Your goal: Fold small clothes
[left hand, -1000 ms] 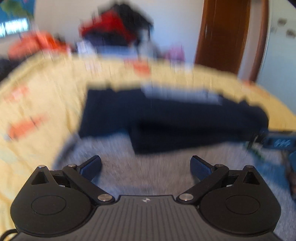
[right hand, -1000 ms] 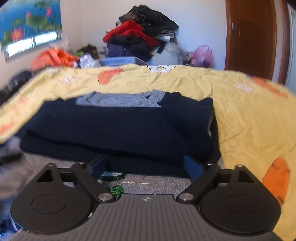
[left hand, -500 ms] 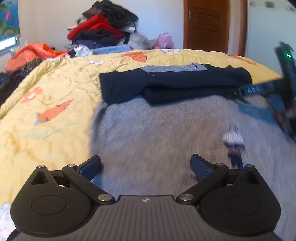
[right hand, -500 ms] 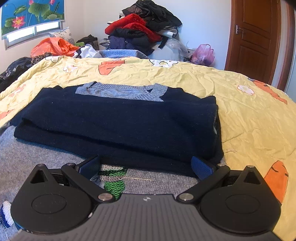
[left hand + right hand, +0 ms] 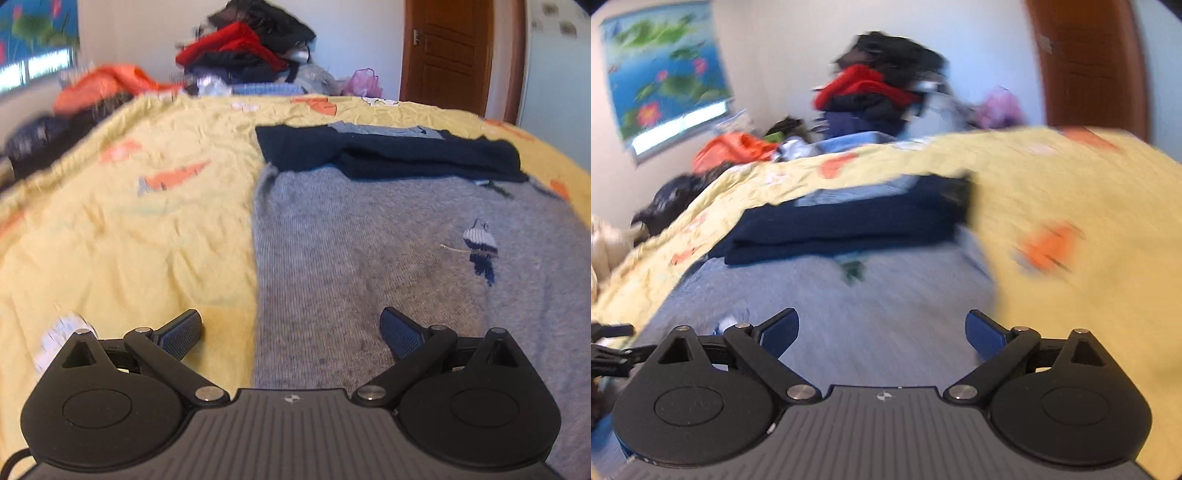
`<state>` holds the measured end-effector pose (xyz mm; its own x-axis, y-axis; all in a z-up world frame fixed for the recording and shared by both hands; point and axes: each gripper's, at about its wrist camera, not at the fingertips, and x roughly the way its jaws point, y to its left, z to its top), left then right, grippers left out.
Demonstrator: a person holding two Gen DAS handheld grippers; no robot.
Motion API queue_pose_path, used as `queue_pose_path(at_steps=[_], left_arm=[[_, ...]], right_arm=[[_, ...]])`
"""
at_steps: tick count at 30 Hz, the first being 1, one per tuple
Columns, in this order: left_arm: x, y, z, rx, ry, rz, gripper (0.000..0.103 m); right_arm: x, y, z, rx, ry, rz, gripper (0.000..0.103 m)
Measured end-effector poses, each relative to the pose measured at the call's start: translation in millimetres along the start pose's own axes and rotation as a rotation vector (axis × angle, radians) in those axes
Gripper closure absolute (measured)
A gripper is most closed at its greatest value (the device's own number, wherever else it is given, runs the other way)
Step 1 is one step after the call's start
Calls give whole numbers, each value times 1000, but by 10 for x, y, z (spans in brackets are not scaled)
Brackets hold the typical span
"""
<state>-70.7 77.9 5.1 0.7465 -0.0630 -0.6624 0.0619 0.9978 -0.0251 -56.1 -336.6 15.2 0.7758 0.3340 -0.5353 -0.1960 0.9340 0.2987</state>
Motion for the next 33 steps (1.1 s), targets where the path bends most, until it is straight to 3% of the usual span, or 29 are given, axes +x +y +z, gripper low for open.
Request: queue_pose_path(at_steps=[3, 5, 9, 12, 14, 15, 19, 23, 27, 29, 31, 33], left_arm=[[58, 16, 58, -1, 3, -4, 0], [91, -16, 82, 17, 9, -10, 0], [87, -17, 103, 7, 16, -51, 0], [67, 5, 93, -13, 12, -68, 0], [63, 0, 77, -7, 9, -51, 0], [61, -3, 75, -6, 10, -40, 0], [63, -4, 66, 4, 7, -33, 0], [79, -36, 51, 17, -3, -23, 0], [99, -36, 76, 24, 1, -29, 0], [76, -19, 72, 20, 7, -38, 0], [20, 32, 55, -5, 18, -74, 0], [-83, 117, 17, -44, 35, -164, 0]], right_arm=[[-387, -486, -139, 236, 47, -31, 16], [-494, -681, -248, 342, 99, -6, 21], [-487, -617, -299, 354, 148, 102, 22], [-334, -434, -281, 295, 195, 187, 26], [-251, -350, -238, 244, 225, 167, 59], [-184, -345, -224, 242, 268, 150, 92], [-247, -352, -187, 214, 290, 152, 93], [-627, -567, -18, 276, 142, 152, 94], [-457, -775, -251, 333, 226, 101, 97], [-414, -761, -352, 353, 216, 112, 96], [-413, -791, -399, 407, 204, 152, 85], [-447, -850, -445, 461, 201, 203, 72]])
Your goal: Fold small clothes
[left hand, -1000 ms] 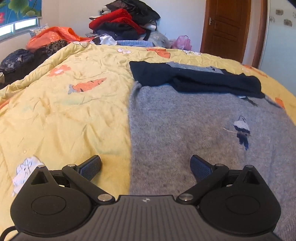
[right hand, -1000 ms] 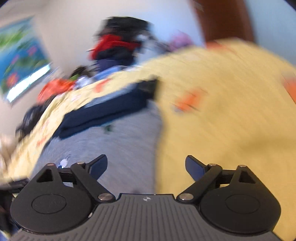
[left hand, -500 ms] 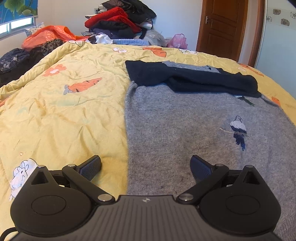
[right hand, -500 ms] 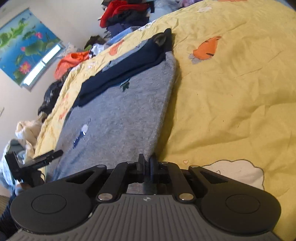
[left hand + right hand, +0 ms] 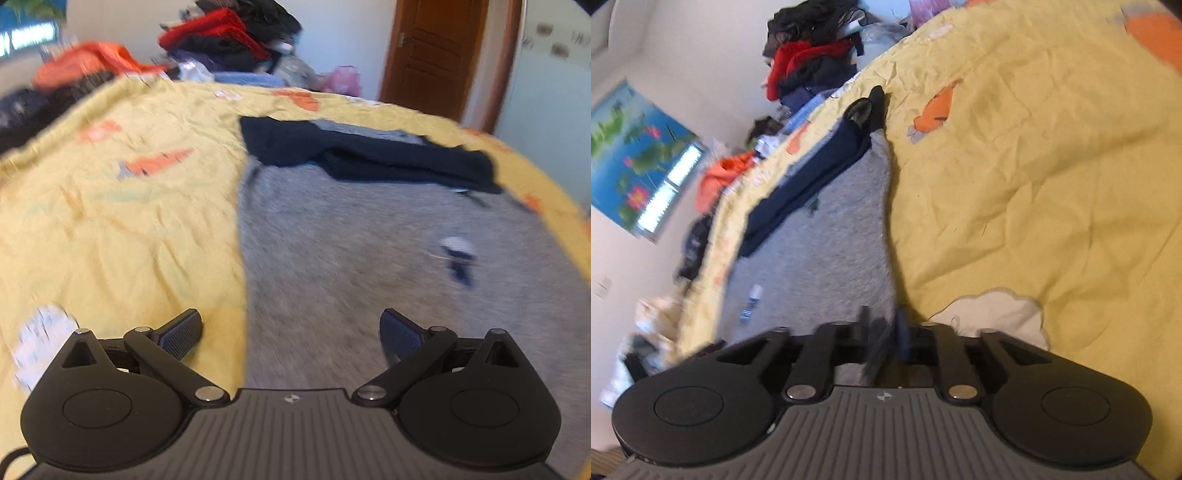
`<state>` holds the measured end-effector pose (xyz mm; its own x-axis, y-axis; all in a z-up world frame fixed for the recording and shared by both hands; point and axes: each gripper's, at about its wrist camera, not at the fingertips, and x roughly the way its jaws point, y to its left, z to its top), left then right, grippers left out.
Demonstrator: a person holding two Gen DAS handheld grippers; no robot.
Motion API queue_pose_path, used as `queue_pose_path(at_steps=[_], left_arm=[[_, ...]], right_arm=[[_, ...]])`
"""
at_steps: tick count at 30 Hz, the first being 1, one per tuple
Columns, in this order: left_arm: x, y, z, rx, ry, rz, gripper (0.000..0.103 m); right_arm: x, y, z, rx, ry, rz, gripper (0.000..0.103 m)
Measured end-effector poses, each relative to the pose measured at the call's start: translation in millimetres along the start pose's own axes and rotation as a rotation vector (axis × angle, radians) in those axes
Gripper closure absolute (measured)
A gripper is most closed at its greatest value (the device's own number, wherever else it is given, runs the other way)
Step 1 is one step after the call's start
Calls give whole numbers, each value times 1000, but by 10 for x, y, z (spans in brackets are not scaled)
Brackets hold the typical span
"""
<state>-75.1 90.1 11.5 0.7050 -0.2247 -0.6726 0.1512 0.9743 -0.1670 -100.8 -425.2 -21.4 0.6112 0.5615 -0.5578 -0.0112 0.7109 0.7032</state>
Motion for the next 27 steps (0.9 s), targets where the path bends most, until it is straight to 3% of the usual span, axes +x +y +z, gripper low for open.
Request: queue_pose_path(at_steps=[3, 8, 10, 12, 14, 17, 19, 22, 27], left_arm=[[-172, 166, -83, -103, 33, -185, 0], [-212, 659, -208, -458, 103, -485, 0], [-174, 814, -243, -569, 104, -542, 0], [-155, 814, -213, -571, 128, -544, 1], [-151, 715, -196, -504, 153, -544, 3], [-161, 592, -217, -430, 194, -555, 17], [-138, 565, -265, -412, 224, -550, 57], [-119, 618, -326, -397, 238, -486, 90], [-163, 655, -329, -377, 232, -453, 95]], right_arm=[[-106, -12, -40, 19, 19, 40, 57], [-161, -77, -80, 76, 38, 92, 54], [-139, -92, -89, 90, 53, 113, 53], [-121, -74, -97, 89, 73, 129, 52], [-110, -54, -117, 83, 102, 150, 49], [-145, -40, -159, 79, 147, 182, 41], [-210, -42, -201, 80, 174, 226, 28], [-286, -25, -256, 69, 209, 242, 25], [-344, -55, -253, 85, 204, 211, 28]])
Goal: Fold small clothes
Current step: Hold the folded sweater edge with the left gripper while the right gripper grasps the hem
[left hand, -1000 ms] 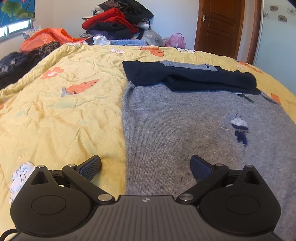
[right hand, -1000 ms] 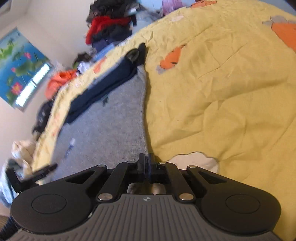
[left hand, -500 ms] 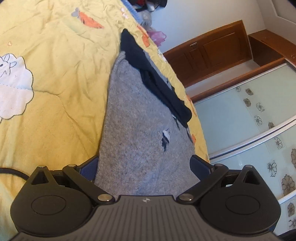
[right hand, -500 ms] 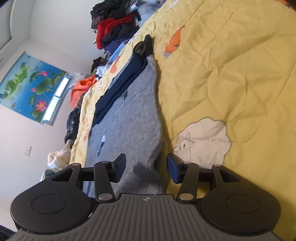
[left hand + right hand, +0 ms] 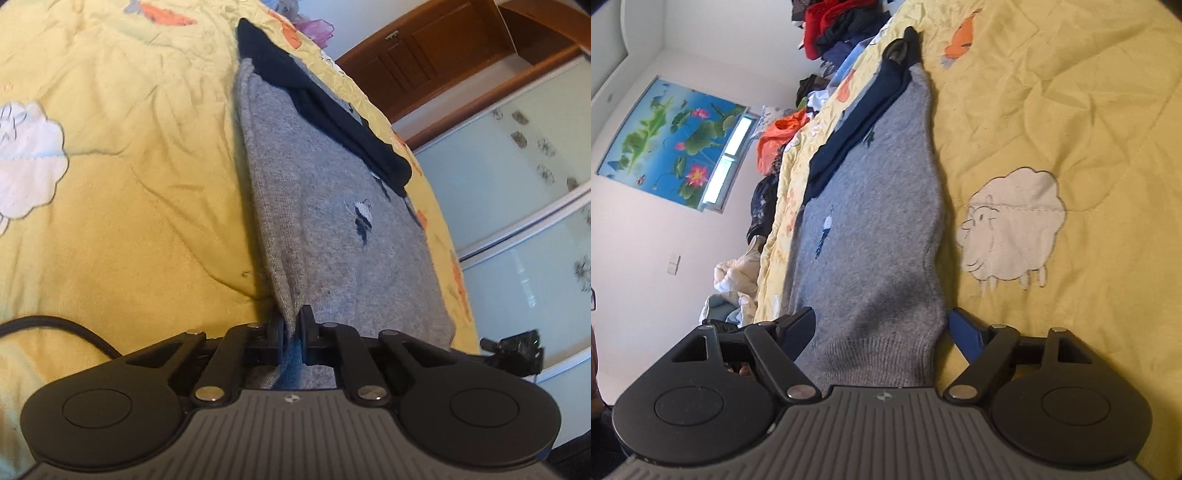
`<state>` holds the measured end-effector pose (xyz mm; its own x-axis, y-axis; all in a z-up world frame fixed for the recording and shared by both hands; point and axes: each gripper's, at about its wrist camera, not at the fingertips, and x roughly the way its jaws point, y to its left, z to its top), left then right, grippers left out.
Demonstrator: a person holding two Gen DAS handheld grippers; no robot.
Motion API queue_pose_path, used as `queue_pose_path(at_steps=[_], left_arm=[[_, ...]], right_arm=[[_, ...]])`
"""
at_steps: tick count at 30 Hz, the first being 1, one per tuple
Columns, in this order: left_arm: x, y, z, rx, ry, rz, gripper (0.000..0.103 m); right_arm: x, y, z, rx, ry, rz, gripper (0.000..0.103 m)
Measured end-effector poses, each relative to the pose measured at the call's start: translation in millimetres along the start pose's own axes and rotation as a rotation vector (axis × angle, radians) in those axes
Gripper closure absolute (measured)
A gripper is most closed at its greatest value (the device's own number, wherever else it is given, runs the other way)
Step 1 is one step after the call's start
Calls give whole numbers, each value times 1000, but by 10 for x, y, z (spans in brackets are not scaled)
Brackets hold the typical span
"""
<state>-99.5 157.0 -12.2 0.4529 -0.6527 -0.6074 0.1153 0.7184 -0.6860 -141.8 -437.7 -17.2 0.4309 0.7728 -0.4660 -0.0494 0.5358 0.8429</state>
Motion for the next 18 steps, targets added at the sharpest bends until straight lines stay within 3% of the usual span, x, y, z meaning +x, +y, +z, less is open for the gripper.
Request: queue_pose_path(at_steps=[5, 10, 15, 18], left_arm=[[-2, -11, 0, 18, -1, 7, 95], [13, 48, -3, -16, -7, -21, 95], [19, 76, -13, -34, -14, -36, 95], [16, 73, -25, -35, -18, -35, 95]], right_arm=[[26, 25, -17, -17, -24, -31, 29], [-77, -161, 64, 77, -142, 2, 32], [131, -57, 127, 28, -112, 11, 28], [281, 62, 107, -18, -50, 19, 28]])
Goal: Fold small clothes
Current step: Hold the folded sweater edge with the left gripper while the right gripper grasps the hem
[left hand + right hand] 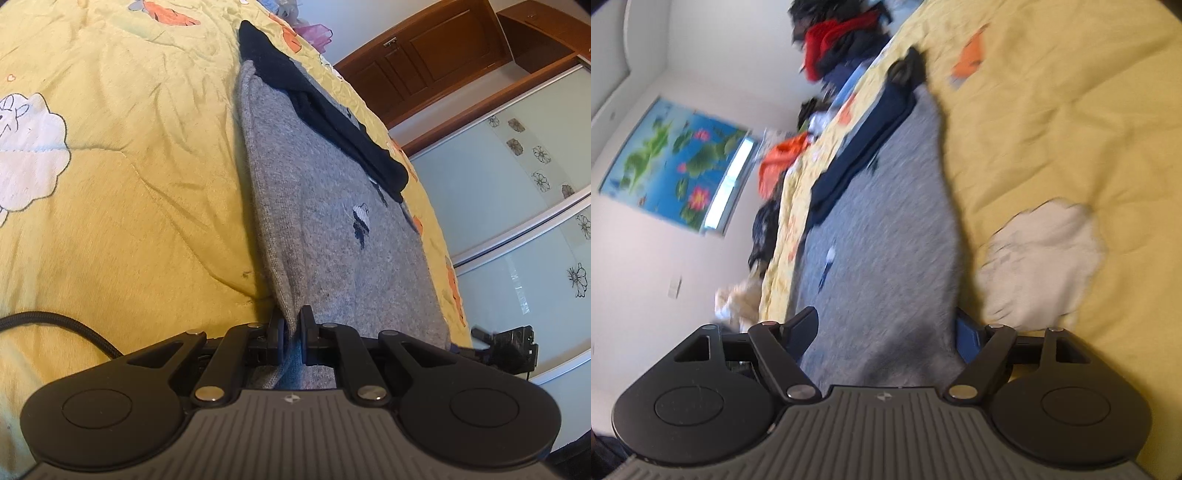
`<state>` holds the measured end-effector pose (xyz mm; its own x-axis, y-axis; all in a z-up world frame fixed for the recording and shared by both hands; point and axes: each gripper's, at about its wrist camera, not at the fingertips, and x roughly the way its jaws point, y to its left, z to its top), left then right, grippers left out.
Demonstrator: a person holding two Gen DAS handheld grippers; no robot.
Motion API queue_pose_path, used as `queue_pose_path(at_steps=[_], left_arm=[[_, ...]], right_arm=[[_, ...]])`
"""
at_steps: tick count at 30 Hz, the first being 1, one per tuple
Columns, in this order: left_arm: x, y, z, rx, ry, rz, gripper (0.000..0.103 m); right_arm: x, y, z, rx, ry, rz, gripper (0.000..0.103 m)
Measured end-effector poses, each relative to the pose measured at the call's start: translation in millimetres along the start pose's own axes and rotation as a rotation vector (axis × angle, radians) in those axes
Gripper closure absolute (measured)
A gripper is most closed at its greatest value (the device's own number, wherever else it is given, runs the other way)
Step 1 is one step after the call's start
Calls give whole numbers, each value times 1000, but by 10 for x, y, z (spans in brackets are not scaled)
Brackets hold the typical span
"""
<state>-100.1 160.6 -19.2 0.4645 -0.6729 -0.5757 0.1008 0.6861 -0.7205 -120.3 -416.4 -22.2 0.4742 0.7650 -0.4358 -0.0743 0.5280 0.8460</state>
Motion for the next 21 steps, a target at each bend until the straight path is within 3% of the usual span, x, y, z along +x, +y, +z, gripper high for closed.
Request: queue_pose_path(at_steps=[2, 5, 7, 9, 14, 18, 21], left_arm=[[2, 16, -5, -8, -3, -7, 95], [2, 63, -7, -30, -5, -24, 95], [3, 84, 0, -46, -2, -34, 95], [6, 95, 9, -56, 2, -39, 95], [7, 87, 11, -51, 4, -35, 95], [8, 97, 9, -55, 3, -40, 95], [14, 107, 12, -56, 3, -46, 95]], right_arm=[[75, 98, -82, -47, 75, -8, 31], [91, 178, -213, -88, 118, -23, 45], [96, 164, -250, -92, 133, -65, 79], [83, 118, -263, -80, 136, -86, 88], [13, 47, -215, -29, 140, -74, 82], [-125, -47, -232, 39, 126, 5, 52], [-173, -35, -290, 36, 149, 17, 49]])
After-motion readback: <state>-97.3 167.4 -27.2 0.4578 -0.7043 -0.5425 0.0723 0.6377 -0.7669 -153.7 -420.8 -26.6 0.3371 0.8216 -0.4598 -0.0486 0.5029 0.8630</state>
